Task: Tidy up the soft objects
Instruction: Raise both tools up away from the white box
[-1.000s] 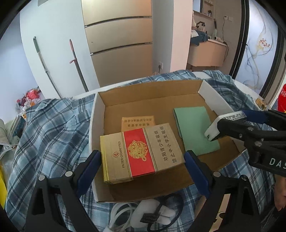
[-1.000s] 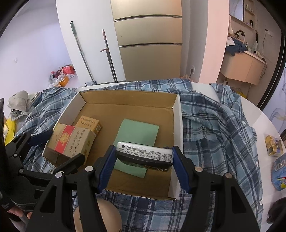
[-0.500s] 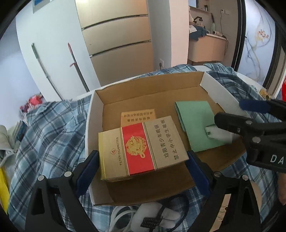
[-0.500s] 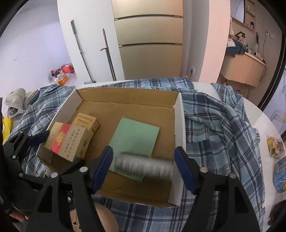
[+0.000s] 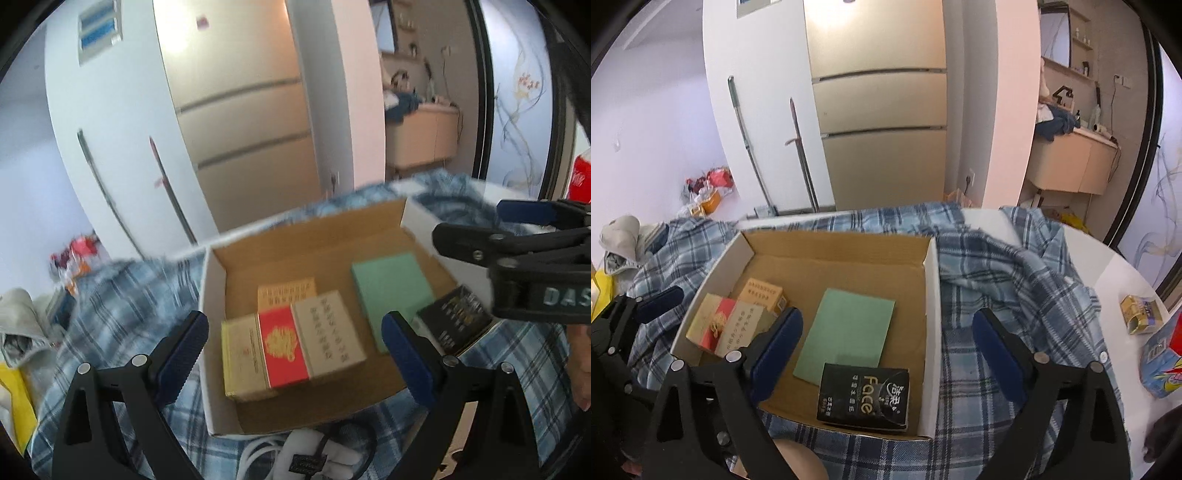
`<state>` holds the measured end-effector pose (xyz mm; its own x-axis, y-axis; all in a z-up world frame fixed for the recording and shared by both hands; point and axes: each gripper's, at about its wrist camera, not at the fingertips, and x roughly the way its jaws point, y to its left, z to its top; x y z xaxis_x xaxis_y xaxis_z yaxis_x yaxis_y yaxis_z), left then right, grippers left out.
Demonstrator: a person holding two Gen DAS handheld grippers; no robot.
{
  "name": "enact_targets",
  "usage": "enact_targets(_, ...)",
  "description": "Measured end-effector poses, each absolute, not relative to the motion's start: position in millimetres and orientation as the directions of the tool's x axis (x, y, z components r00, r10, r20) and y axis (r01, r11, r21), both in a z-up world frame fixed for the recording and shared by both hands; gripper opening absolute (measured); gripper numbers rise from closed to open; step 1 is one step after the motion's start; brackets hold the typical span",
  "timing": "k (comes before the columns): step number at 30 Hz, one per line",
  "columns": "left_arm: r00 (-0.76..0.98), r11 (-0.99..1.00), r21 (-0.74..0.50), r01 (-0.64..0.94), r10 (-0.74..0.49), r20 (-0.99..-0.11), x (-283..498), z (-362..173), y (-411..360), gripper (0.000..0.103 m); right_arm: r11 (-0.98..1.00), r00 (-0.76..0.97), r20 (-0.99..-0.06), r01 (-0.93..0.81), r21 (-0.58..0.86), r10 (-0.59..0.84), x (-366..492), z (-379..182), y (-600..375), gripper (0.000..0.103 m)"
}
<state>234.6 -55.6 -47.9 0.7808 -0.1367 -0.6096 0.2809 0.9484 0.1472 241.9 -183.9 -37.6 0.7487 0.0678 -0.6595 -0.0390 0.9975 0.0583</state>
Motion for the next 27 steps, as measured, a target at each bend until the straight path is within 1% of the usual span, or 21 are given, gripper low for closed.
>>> enact_targets(1, 0.798, 0.950, 0.143, 0.278, -0.145, -0.584, 231.3, -42.6, -54.5, 0.101, 0.998, 0.761, -0.646, -0.031, 0.063, 0.065, 239.9, -33.4, -186.5, 0.093)
enact_targets(2, 0.815, 0.952, 0.137, 0.273, -0.153, -0.559, 227.7, -37.8, -53.0, 0.102, 0.997, 0.775, -0.629, -0.024, 0.070, 0.063, 237.8, -28.3, -189.6, 0.093)
enact_targets(5, 0.867, 0.959, 0.113, 0.259, -0.179, -0.466, 214.4, -18.2, -46.7, 0.102, 0.996, 0.825, -0.563, -0.010, 0.086, 0.057, 227.9, -8.0, -198.4, 0.093)
enact_targets(6, 0.881, 0.964, 0.103, 0.247, -0.179, -0.437, 209.5, -10.0, -44.6, 0.102, 0.996, 0.842, -0.537, -0.006, 0.085, 0.051, 223.7, -0.3, -200.6, 0.095)
enact_targets(7, 0.888, 0.967, 0.092, 0.238, -0.179, -0.424, 205.7, -4.0, -44.6, 0.102, 0.997, 0.859, -0.509, -0.007, 0.078, 0.045, 219.3, 7.6, -201.8, 0.099)
enact_targets(9, 0.896, 0.972, 0.063, 0.225, -0.181, -0.406, 197.9, 7.3, -41.8, 0.102, 0.999, 0.890, -0.455, -0.011, 0.047, 0.031, 208.5, 23.4, -205.0, 0.102)
enact_targets(11, 0.909, 0.974, 0.057, 0.219, -0.182, -0.375, 186.7, 20.4, -39.7, 0.102, 1.000, 0.916, -0.400, -0.019, 0.024, 0.027, 197.6, 36.1, -207.1, 0.102)
enact_targets(14, 0.934, 0.976, 0.091, 0.196, -0.158, -0.319, 162.7, 38.3, -39.3, 0.102, 1.000, 0.942, -0.336, -0.022, -0.005, 0.019, 179.7, 51.7, -206.4, 0.102)
enact_targets(17, 0.953, 0.978, 0.102, 0.182, -0.150, -0.262, 137.6, 54.3, -36.0, 0.103, 0.998, 0.946, -0.319, -0.058, 0.005, 0.056, 165.7, 57.8, -203.6, 0.102)
enact_targets(20, 0.980, 0.984, 0.073, 0.161, -0.151, -0.129, 102.9, 63.7, -28.8, 0.103, 0.995, 0.944, -0.315, -0.103, 0.010, 0.101, 150.4, 59.5, -199.5, 0.102)
enact_targets(21, 0.984, 0.985, 0.073, 0.156, -0.148, -0.102, 94.9, 64.9, -26.7, 0.103, 0.994, 0.946, -0.306, -0.111, 0.005, 0.107, 145.0, 59.9, -197.7, 0.102)
enact_targets(23, 0.986, 0.987, 0.066, 0.150, -0.144, -0.083, 80.4, 67.1, -22.7, 0.103, 0.993, 0.956, -0.273, -0.115, -0.007, 0.109, 132.8, 59.5, -194.9, 0.102)
enact_targets(25, 0.987, 0.989, 0.047, 0.139, -0.135, -0.084, 71.8, 67.1, -18.0, 0.103, 0.992, 0.966, -0.230, -0.125, -0.001, 0.121, 123.0, 58.5, -195.0, 0.102)
enact_targets(27, 0.990, 0.991, 0.045, 0.126, -0.123, -0.073, 62.0, 65.1, -12.8, 0.103, 0.988, 0.964, -0.219, -0.156, 0.002, 0.152, 116.7, 55.9, -194.0, 0.102)
